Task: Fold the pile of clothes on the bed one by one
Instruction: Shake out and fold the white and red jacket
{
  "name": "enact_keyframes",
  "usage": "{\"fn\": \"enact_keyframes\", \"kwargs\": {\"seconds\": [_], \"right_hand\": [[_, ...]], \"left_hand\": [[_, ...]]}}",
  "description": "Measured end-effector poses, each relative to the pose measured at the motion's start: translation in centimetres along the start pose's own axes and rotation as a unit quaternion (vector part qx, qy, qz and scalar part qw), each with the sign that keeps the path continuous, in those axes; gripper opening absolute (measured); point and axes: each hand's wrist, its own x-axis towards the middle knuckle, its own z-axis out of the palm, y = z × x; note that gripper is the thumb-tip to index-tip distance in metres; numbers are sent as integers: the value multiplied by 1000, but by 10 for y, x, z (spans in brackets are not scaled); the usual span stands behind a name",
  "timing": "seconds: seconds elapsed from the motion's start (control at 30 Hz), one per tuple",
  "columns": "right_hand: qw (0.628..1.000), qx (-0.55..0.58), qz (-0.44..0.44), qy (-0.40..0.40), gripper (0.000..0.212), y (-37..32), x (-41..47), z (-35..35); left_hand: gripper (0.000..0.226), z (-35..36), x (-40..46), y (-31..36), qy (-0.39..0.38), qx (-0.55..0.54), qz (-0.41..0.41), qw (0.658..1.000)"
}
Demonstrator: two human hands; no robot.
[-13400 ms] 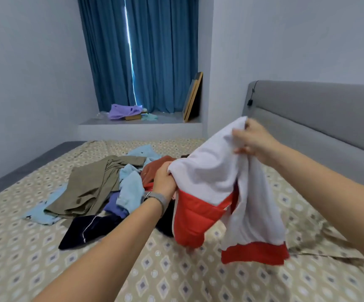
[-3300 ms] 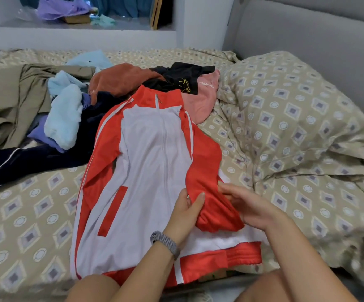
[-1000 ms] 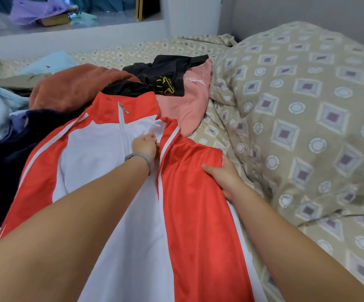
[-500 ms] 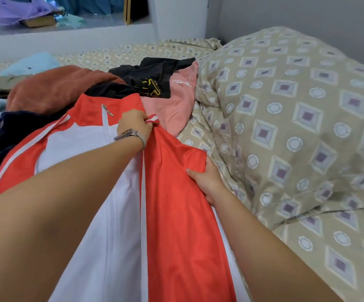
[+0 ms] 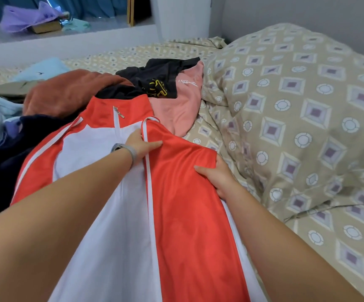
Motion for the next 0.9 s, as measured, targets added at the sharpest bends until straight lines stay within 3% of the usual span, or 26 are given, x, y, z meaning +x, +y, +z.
{"fn": "enact_keyframes", "kwargs": {"seconds": [0.17,0.3,0.47,0.6,0.8,0.9], "right_hand": [[999,16,31,2,77,-1,-30,-6],[993,81,84,-12,76,3,-75,-30],[995,59,86,-6,74,17,-146,-48],[992,-55,74,86,53,43,-207,-56],[937,-346,28,33,21,41,-257,-68],[915,-400,26,48,17,44,-264,-79]], "left_hand": [[38,18,-90,-31,-52,-35,-44,997],[21,21,-172,-66,-61,-150,-112,980],[27,31,-271,-77,-81,-162,-99,978],[28,43,-312,-81,-85,-101,-76,988],[25,48,-336,-82,-61,-124,-95,986],[26,46,-351,-85,-85,-165,-117,976]]}}
